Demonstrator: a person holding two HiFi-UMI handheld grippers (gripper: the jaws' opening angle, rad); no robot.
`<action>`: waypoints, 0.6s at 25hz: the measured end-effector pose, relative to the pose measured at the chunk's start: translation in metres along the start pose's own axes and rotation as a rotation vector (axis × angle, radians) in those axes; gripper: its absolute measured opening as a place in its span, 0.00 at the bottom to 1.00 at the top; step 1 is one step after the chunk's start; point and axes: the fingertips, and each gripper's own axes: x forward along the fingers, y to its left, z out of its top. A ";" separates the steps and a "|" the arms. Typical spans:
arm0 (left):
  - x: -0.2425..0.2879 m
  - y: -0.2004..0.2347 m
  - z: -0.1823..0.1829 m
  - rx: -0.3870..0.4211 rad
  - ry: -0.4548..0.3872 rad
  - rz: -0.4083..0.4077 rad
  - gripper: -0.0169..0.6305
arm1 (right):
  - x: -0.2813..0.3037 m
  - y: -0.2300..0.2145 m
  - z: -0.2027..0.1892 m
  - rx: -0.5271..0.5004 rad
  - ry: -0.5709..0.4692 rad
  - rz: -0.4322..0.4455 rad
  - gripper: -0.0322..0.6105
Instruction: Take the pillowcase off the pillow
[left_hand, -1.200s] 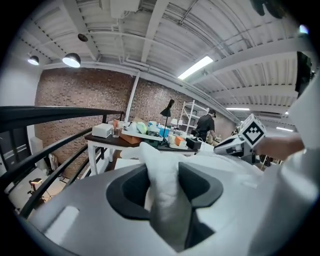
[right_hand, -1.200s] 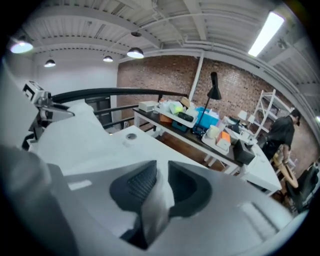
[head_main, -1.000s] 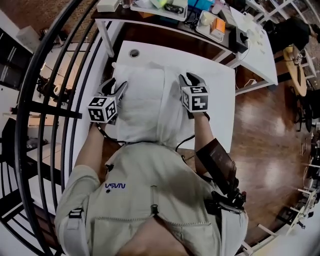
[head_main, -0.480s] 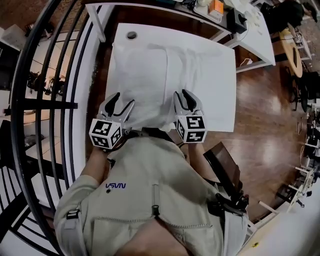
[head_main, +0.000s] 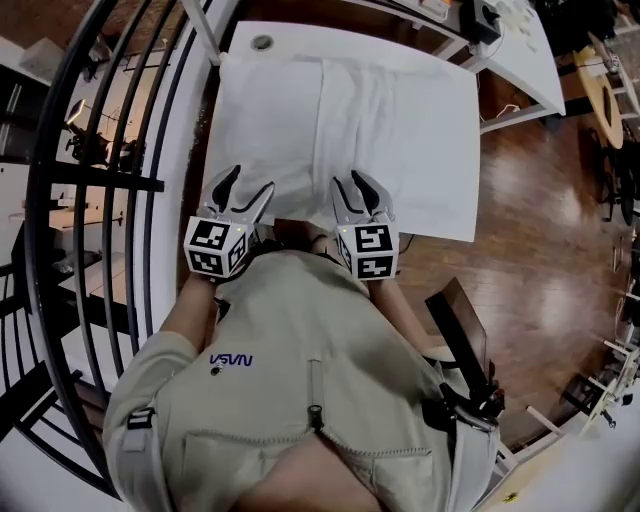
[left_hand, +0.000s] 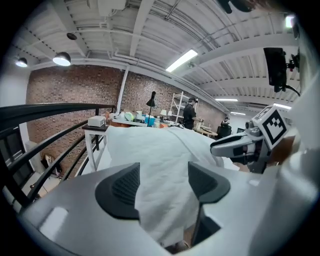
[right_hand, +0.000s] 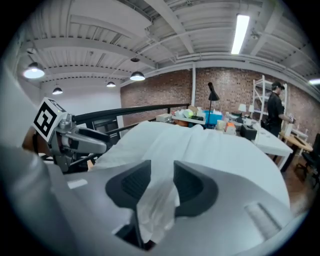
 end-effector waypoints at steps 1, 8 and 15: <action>-0.002 -0.009 -0.005 0.009 0.012 0.015 0.51 | -0.006 0.000 -0.003 -0.003 -0.003 0.017 0.26; -0.017 -0.039 -0.039 0.026 0.058 0.127 0.55 | -0.019 0.023 -0.051 0.006 0.060 0.126 0.28; 0.033 -0.047 -0.078 0.191 0.208 0.077 0.58 | 0.009 0.039 -0.100 -0.023 0.218 0.116 0.33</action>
